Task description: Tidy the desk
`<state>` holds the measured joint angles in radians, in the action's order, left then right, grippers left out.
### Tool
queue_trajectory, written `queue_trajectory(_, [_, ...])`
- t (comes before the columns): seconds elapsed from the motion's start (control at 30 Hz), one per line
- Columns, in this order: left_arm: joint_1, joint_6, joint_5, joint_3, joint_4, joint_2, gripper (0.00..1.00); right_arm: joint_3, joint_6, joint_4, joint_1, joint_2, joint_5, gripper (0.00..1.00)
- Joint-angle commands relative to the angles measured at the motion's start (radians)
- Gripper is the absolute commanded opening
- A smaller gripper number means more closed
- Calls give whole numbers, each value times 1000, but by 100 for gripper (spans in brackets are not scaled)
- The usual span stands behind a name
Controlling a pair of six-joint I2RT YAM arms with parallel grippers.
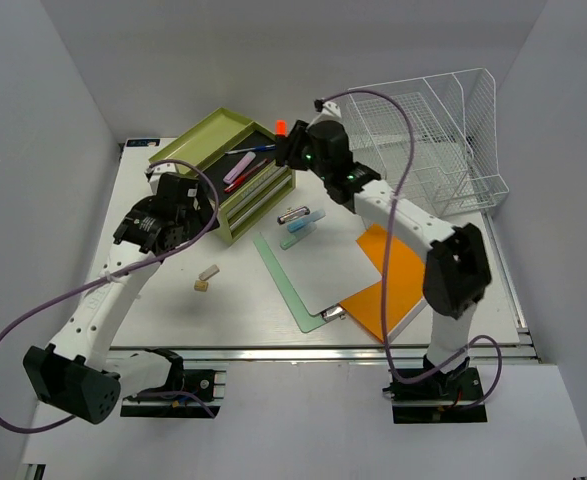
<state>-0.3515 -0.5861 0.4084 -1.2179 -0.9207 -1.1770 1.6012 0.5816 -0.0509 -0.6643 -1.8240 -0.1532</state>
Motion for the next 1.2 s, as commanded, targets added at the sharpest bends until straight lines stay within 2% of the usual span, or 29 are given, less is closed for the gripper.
queue_trajectory(0.0, [8,-32,21,-2,0,46,98,139,99,-138,-35,-142,18,7])
queue_trajectory(0.17, [9,-41,9,26,-1,74,98,391,142,-170,-81,-306,-14,8])
queue_trajectory(0.27, [9,-49,4,34,-6,82,98,486,167,-144,-90,-389,-17,10])
queue_trajectory(0.37, [11,-54,18,35,-13,83,98,474,178,-136,-95,-405,-38,17])
queue_trajectory(0.53, [11,-55,20,32,-17,79,98,361,149,-152,-98,-334,-78,43])
queue_trajectory(0.57, [11,-55,21,31,-15,77,98,361,144,-145,-98,-328,-82,47])
queue_trajectory(0.6, [11,-52,23,24,-15,73,98,364,135,-124,-98,-319,-82,56])
queue_trajectory(0.67, [11,-46,21,15,-9,68,98,400,97,-89,-100,-313,-80,65])
queue_trajectory(0.73, [11,-40,27,-3,-6,59,98,413,64,-58,-98,-293,-82,89])
queue_trajectory(0.9, [11,-23,41,-32,2,39,98,350,-12,14,-98,-178,-152,89])
queue_trajectory(1.13, [11,-23,32,-32,-3,19,98,42,-7,216,-98,64,-342,89])
queue_trajectory(1.17, [11,-21,30,-34,-3,19,98,16,13,297,-97,83,-357,89])
